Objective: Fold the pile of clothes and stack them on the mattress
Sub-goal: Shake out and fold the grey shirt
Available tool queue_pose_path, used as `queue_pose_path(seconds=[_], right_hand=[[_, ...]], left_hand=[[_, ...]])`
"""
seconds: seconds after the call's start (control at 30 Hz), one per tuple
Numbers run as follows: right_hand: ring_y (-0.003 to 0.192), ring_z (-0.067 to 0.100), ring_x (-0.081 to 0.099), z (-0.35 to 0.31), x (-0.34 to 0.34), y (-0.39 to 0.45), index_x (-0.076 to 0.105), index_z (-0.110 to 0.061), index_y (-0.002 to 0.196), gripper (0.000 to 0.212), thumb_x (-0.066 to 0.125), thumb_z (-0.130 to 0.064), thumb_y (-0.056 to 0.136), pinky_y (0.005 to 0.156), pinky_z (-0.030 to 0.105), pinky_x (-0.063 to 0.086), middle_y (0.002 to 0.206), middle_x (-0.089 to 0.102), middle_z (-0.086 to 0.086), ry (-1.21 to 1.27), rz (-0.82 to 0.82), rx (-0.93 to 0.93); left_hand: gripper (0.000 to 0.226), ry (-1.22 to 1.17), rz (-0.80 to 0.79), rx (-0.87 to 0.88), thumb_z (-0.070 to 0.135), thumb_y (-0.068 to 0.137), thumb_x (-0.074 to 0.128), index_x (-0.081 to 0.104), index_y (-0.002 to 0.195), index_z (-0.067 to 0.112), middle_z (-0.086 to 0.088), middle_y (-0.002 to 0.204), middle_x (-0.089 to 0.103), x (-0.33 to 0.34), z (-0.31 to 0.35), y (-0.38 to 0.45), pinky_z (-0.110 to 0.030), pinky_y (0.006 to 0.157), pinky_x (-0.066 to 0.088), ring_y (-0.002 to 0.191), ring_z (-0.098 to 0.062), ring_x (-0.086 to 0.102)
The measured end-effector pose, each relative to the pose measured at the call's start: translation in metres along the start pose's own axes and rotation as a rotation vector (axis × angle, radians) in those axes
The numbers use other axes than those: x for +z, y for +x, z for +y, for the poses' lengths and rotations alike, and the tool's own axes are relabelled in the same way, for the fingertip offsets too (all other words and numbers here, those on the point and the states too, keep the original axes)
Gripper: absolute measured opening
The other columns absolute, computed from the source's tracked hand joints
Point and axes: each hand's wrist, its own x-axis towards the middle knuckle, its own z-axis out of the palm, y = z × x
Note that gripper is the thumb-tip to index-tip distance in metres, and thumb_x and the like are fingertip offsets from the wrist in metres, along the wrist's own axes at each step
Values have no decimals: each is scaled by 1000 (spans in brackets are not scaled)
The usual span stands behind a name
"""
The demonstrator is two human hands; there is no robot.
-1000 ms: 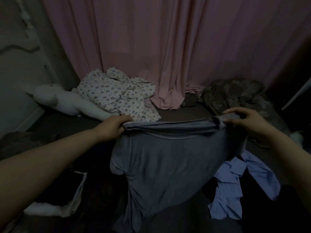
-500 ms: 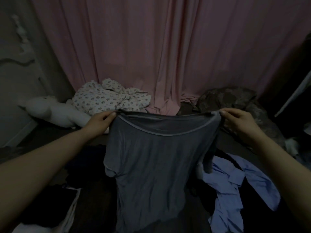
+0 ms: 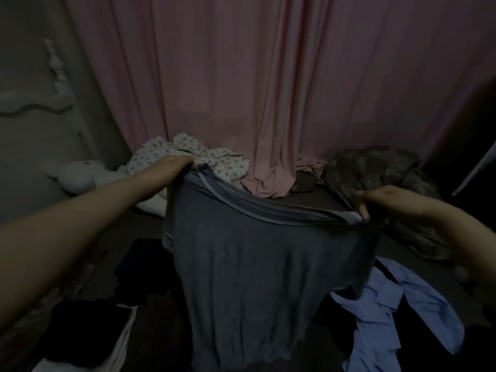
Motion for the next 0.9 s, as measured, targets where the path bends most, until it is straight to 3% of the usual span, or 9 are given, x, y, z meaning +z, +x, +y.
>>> queue_pose_path(seconds=[0.07,0.17,0.23,0.3,0.4,0.47,0.63,0.77,0.9], right_hand=[[76,13,61,0,-1,0,71,-4,71,48,58,-50,71,81,27,44,77,70,6,34,-15,14],[84,13,62,1,1,4,74,-5,81,63,75,-62,55,84,27,45,92,72,11,62,-2,-20],[76,12,60,1,4,8,70,-4,84,37,74,-40,74,72,21,48,91,67,20,102,-13,-27],[61,6,60,-1,6,9,62,-2,88,8,56,-7,91,54,14,48,84,62,17,163,-8,1],[63,5,62,-1,14,14,61,-3,93,8,54,0,91,54,12,49,83,62,10,182,6,30],[71,9,61,4,37,22,64,-7,91,6,63,-4,86,61,13,51,84,65,9,103,7,33],[92,13,61,19,151,49,62,-20,100,39,79,-36,69,85,23,49,95,68,2,-17,-178,-16],[98,10,57,15,227,59,58,-11,122,53,78,-26,76,87,18,47,109,61,1,0,-242,-49],[106,10,51,17,268,66,48,-9,134,60,73,-16,81,89,16,42,129,54,5,-15,-245,-59]], left_hand=[[23,15,-48,6,21,98,42,62,88,17,1,100,61,-5,3,2,-17,77,38,98,-15,50],[18,81,-148,38,18,94,53,70,90,15,1,103,66,-11,0,0,-24,89,41,102,-15,57],[10,99,-210,42,20,90,62,71,88,23,8,103,67,-13,-2,-1,-22,91,42,103,-10,58],[11,161,-253,65,23,87,65,70,95,28,10,110,66,-15,-4,-1,-19,92,41,107,-6,57],[16,193,-244,75,22,85,67,69,99,29,9,114,65,-19,-6,-5,-23,98,41,110,-6,56],[16,174,-277,87,22,84,68,70,98,30,15,109,65,-16,1,-10,-15,92,41,106,1,56],[17,146,-312,141,13,83,69,73,94,25,17,98,68,7,31,-17,-2,78,38,94,10,56],[20,-1,-265,103,5,83,64,73,87,22,5,102,69,11,45,-21,-13,84,44,100,-1,59],[18,-132,-228,116,0,86,60,70,93,14,-1,101,69,1,56,-25,-5,80,46,97,-5,61]])
